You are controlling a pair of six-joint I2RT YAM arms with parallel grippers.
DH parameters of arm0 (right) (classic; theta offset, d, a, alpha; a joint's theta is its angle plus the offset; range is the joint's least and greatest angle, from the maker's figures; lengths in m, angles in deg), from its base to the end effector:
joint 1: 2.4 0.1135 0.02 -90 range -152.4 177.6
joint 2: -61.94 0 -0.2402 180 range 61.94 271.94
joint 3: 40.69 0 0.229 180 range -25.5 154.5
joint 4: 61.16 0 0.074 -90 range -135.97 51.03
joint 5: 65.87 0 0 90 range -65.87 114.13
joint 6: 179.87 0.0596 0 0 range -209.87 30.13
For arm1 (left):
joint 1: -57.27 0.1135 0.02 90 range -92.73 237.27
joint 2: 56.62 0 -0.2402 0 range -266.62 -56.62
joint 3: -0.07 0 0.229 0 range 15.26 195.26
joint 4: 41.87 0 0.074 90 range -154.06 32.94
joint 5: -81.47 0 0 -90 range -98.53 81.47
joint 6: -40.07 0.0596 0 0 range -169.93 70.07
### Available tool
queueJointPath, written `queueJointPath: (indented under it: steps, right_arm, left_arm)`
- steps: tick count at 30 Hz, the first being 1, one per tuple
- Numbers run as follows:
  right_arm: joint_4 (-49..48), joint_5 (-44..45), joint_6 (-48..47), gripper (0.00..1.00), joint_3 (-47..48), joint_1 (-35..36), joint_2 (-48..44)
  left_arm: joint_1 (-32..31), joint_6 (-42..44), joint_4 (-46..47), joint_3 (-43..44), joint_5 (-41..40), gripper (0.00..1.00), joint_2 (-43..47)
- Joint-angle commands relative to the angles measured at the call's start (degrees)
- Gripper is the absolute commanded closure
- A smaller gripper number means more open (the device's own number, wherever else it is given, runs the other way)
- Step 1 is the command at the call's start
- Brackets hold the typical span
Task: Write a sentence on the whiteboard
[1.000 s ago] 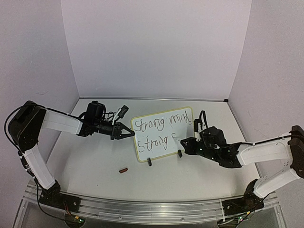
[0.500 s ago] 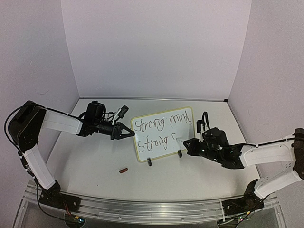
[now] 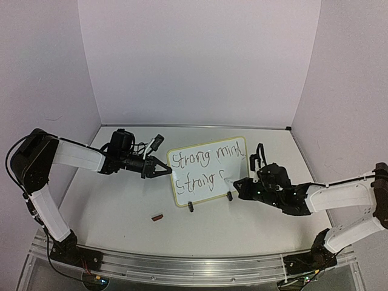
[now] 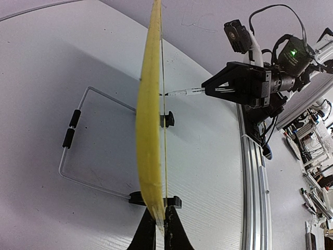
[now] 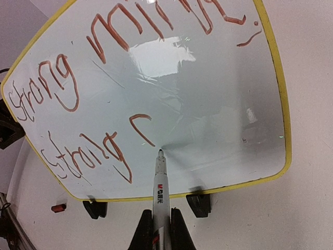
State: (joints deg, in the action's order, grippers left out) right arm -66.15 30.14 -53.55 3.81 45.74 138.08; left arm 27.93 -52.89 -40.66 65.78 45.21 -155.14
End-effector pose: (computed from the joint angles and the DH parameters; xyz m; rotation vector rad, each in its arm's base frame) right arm 0.1892 0.2018 0.1668 -0.1508 2.1277 0.8012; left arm 0.2738 -0.2090 0.1697 1.0372 1.8712 -1.3218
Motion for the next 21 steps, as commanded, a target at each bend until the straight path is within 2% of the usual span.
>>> queueJointPath:
  steps: [1, 21]
  right_arm:
    - [-2.0, -0.1, -0.6, 1.00, 2.6, -0.2, 1.2]
    - [0.7, 3.5, 1.2, 1.00, 1.3, -0.2, 0.9]
  left_arm:
    - [-0.6, 2.5, -2.4, -0.7, -1.7, 1.00, 0.6]
    - [-0.6, 2.6, -2.4, -0.6, -1.6, 1.00, 0.4]
